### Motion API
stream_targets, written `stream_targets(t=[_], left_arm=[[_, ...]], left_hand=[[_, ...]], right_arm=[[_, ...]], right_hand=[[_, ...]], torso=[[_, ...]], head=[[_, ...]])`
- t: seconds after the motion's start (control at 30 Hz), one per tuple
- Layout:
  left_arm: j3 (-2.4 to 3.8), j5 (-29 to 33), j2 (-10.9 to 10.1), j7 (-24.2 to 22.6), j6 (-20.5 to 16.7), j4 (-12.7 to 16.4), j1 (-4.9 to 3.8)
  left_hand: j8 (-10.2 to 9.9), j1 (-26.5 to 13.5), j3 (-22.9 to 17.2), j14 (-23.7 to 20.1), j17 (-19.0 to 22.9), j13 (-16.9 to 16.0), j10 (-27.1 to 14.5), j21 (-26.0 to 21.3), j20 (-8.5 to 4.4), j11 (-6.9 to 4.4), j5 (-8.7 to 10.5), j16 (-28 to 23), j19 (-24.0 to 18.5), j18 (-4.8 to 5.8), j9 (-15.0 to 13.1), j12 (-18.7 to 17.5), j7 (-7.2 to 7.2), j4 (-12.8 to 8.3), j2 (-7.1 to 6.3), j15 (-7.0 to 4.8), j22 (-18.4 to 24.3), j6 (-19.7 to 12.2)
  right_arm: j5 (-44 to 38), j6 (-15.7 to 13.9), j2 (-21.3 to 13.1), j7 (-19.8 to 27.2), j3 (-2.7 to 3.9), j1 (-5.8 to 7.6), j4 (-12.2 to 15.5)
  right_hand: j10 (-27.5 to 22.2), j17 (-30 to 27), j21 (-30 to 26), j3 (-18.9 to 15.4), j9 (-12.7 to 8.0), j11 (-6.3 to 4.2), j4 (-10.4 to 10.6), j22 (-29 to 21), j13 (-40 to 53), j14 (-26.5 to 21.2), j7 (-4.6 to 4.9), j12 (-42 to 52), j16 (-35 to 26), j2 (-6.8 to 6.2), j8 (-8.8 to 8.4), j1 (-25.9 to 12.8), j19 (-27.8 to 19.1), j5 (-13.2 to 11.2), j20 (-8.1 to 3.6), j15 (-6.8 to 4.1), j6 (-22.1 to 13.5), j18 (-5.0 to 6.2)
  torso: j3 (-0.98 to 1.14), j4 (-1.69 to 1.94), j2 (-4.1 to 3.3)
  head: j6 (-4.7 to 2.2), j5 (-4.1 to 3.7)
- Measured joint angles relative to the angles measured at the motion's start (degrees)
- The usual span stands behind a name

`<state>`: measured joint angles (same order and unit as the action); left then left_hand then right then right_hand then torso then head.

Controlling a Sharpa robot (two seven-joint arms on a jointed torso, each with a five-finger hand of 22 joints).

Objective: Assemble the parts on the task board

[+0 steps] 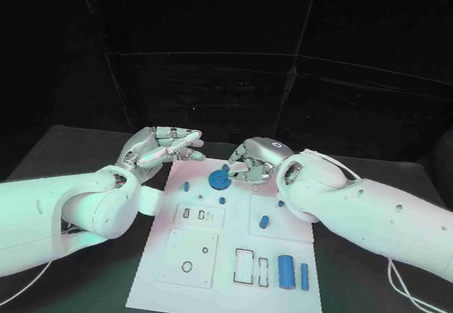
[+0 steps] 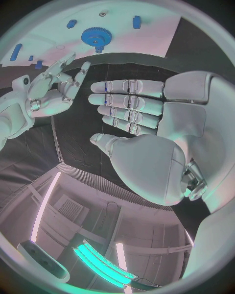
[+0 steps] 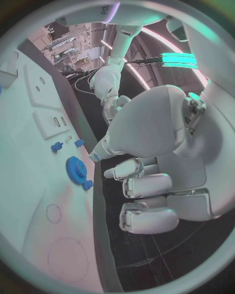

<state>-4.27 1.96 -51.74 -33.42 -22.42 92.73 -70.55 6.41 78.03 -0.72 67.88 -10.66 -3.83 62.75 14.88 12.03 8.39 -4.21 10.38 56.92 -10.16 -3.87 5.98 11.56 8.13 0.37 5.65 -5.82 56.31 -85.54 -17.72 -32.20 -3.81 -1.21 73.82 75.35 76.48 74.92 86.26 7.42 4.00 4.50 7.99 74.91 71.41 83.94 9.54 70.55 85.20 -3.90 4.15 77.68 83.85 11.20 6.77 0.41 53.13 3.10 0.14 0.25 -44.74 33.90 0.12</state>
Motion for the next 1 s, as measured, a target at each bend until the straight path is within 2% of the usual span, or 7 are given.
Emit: stream_targets(t=[0.07, 0.17, 0.33, 0.47, 0.57, 0.73, 1.0], left_arm=[[0.0, 0.0, -0.1, 0.0, 0.0, 0.0, 0.0], [0.0, 0.0, -0.2, 0.0, 0.0, 0.0, 0.0], [-0.01, 0.0, -0.1, 0.0, 0.0, -0.2, 0.0], [-0.01, 0.0, 0.2, 0.0, 0.0, -0.6, 0.0], [-0.01, 0.0, 0.4, 0.0, 0.1, -0.8, 0.0], [-0.01, 0.0, 0.6, 0.0, 0.1, -1.3, 0.0], [-0.01, 0.0, 1.0, 0.0, 0.2, -1.8, 0.0]], left_hand=[[0.0, 0.0, 0.0, 0.0, 0.0, 0.0, 0.0, 0.0, 0.0, 0.0, 0.0, 0.0, 0.0, 0.0, 0.0, 0.0, 0.0, 0.0, 0.0, 0.0, 0.0, 0.0], [0.0, 0.0, 0.0, 0.0, 0.0, 0.0, 0.0, 0.0, 0.0, 0.0, 0.0, 0.0, 0.0, 0.0, 0.0, 0.0, 0.0, 0.0, 0.0, 0.0, 0.0, 0.0], [0.0, 0.0, 0.0, 0.0, -0.1, 0.0, 0.0, 0.0, 0.0, 0.0, 0.0, 0.0, 0.0, 0.0, 0.0, 0.0, 0.0, 0.0, 0.0, 0.0, 0.1, 0.0], [0.0, 0.0, 0.0, 0.0, -0.1, 0.0, 0.0, 0.0, 0.0, 0.0, 0.0, 0.0, 0.0, 0.01, 0.0, 0.0, 0.0, 0.0, 0.0, 0.0, 0.1, 0.0], [0.0, 0.0, 0.0, 0.0, -0.1, 0.0, 0.0, 0.0, 0.0, 0.0, 0.0, 0.0, 0.0, 0.0, 0.0, 0.0, 0.0, 0.0, 0.0, 0.0, 0.1, 0.0], [0.0, 0.0, 0.0, 0.0, -0.1, 0.0, 0.0, 0.0, 0.0, 0.0, 0.0, 0.0, 0.0, 0.0, 0.0, 0.0, 0.0, 0.0, 0.0, 0.0, 0.0, 0.0], [0.0, 0.0, 0.0, 0.0, 0.0, 0.0, 0.0, 0.0, 0.0, 0.0, 0.0, 0.0, 0.0, 0.0, 0.0, 0.0, 0.0, 0.0, 0.0, 0.0, 0.0, 0.0]], right_arm=[[2.6, -1.7, -3.1, 2.2, 0.0, 0.0, 1.6], [6.3, -2.6, -7.8, 4.5, 0.0, 0.02, 3.5], [10.6, -2.8, -13.3, 6.5, -0.05, 0.03, 4.3], [12.3, -2.8, -16.4, 7.7, -0.05, -0.06, 4.9], [13.0, -2.8, -17.8, 8.2, -0.04, -0.72, 4.7], [13.9, -2.7, -18.5, 9.0, -0.1, -2.22, 3.0], [14.6, -2.3, -17.8, 10.2, -0.08, -4.66, 0.4]], right_hand=[[0.0, 0.0, 0.0, 0.0, 0.0, 0.0, -0.3, 0.0, -0.2, 0.0, 0.0, -0.3, 0.0, -0.36, 0.0, 0.4, 0.0, 0.0, 0.0, 0.0, 0.0, 0.0], [0.0, 0.0, 0.0, -0.2, 0.0, 0.0, -0.7, 0.0, -0.4, 0.0, 0.0, -0.5, 0.0, -0.79, 0.0, 0.8, 0.0, 0.0, 0.0, 0.0, 0.0, 0.01], [-0.4, 0.0, 0.0, -0.7, 0.0, -0.09, -1.3, 0.0, -0.6, 0.0, 0.0, -0.8, 0.0, -1.2, 0.0, 1.2, -0.2, 0.3, -0.17, 0.0, 0.0, 0.0], [-0.4, 0.0, 0.0, -1.1, -0.1, 0.0, -1.7, 0.0, -0.7, 0.0, 0.0, -0.8, 0.0, -1.51, -0.2, 1.5, -0.2, 0.7, -0.23, 0.0, 0.0, 0.0], [-0.4, 0.0, 0.0, -1.1, -0.1, 0.0, -1.7, 0.0, -0.8, 0.0, 0.0, -1.0, 0.0, -1.51, -0.38, 1.5, -0.2, 1.0, -0.23, 0.0, 0.0, 0.01], [-0.4, 0.0, 0.0, -1.4, -0.1, 0.0, -1.7, 0.0, -1.0, 0.0, 0.0, -1.0, 0.0, -1.73, -0.38, 1.7, -0.2, 1.0, -0.23, 0.0, 0.0, 0.0], [-1.0, 0.0, 0.0, -1.8, -0.2, 0.11, -1.8, 0.0, -1.4, 0.0, 0.2, -1.6, -0.2, -1.73, -0.38, 1.7, -0.5, 1.0, 0.08, 0.0, -0.7, 0.0]], torso=[[0.0, -0.07, 0.05], [-0.02, -0.26, 0.14], [0.01, -0.83, 0.32], [0.21, -1.14, 0.38], [0.42, -1.29, 0.44], [0.6, -1.43, 0.45], [0.57, -1.41, 0.42]], head=[[-0.12, -0.17], [-0.22, -0.32], [-0.42, -0.47], [-0.55, -0.51], [-0.6, -0.54], [-0.48, -0.53], [-0.26, -0.55]])
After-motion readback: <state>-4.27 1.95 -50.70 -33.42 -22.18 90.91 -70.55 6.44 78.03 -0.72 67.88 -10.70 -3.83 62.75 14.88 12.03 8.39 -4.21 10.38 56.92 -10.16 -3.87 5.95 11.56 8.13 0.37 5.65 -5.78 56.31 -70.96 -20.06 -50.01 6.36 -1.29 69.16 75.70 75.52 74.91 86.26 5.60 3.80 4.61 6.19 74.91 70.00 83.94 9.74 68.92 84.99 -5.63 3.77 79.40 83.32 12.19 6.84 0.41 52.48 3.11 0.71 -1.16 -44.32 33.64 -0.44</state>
